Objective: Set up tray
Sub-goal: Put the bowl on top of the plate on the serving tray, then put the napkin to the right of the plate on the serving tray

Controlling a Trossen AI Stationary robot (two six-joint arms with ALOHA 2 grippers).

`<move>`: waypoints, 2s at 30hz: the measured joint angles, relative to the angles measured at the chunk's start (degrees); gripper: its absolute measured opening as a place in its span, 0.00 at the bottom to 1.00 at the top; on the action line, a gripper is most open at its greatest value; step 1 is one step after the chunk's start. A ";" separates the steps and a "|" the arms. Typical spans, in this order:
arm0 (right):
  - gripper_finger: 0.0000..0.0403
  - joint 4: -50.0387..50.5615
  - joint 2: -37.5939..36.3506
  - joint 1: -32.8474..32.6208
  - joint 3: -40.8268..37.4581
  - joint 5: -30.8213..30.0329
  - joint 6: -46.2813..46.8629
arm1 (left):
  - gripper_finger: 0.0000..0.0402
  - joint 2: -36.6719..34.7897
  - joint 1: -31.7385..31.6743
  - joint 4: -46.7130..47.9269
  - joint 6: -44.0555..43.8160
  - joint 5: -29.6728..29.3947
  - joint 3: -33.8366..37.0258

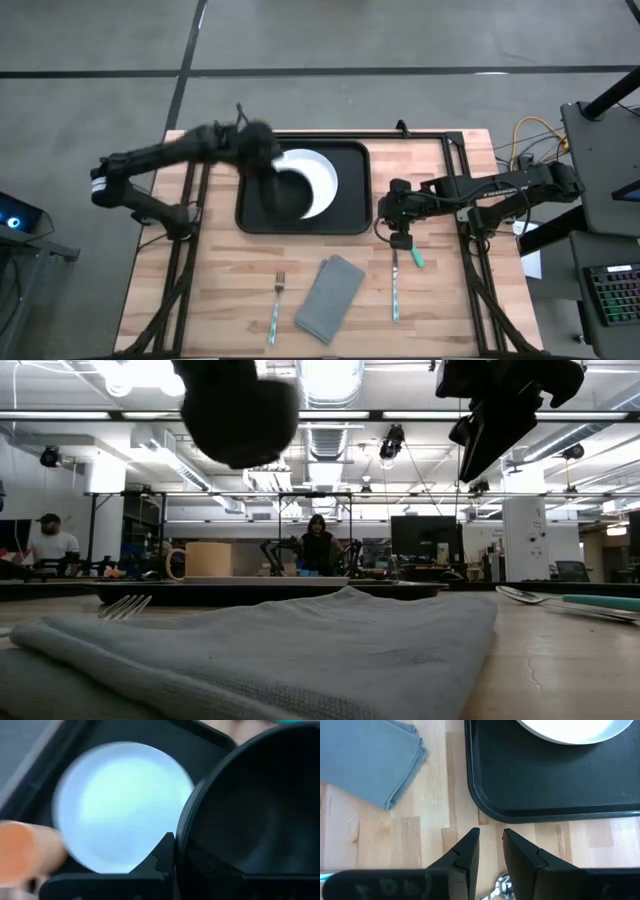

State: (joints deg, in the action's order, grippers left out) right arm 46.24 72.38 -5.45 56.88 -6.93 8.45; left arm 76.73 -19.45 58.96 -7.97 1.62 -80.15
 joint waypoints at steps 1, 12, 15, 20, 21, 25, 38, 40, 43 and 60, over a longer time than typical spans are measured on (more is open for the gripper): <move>0.19 -0.14 0.01 -0.05 0.00 -0.04 -0.06 | 0.00 1.15 -2.58 -0.06 1.49 0.43 -0.87; 0.21 -0.07 0.04 -0.05 0.02 -0.03 -0.15 | 0.00 22.54 -13.54 -0.02 10.32 3.09 -9.48; 0.21 -0.01 0.04 -0.05 0.02 -0.03 -0.34 | 0.00 27.03 -14.34 -0.18 11.32 3.79 -10.37; 0.20 0.17 0.04 -0.07 0.02 -0.01 -1.56 | 0.00 31.26 -15.48 -0.61 12.80 4.32 -10.01; 0.19 0.21 0.04 -0.05 0.01 -0.01 -1.75 | 0.00 31.45 -15.69 -1.06 13.21 4.31 -9.62; 0.20 0.19 0.04 -0.23 0.02 0.10 -2.21 | 0.00 31.45 -17.80 -4.20 13.34 4.31 -8.34; 0.25 -0.11 0.04 -1.16 0.00 3.41 -1.89 | 0.01 31.45 -20.21 -10.36 13.61 3.56 -3.11; 0.26 -0.16 0.04 -1.18 0.01 3.55 -1.05 | 0.03 31.25 -20.15 -10.46 13.66 1.80 -3.17; 0.28 -0.22 0.04 -1.16 0.01 3.53 -0.10 | 0.06 30.96 -20.28 -10.45 13.70 0.85 -3.55; 0.29 -4.30 0.04 -4.71 0.00 3.06 0.60 | 0.28 19.19 -15.26 -3.16 11.26 2.60 -4.26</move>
State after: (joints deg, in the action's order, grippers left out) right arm 41.95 72.42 -10.16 56.88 -3.87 9.04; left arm 95.92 -34.72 55.79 3.29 4.22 -84.41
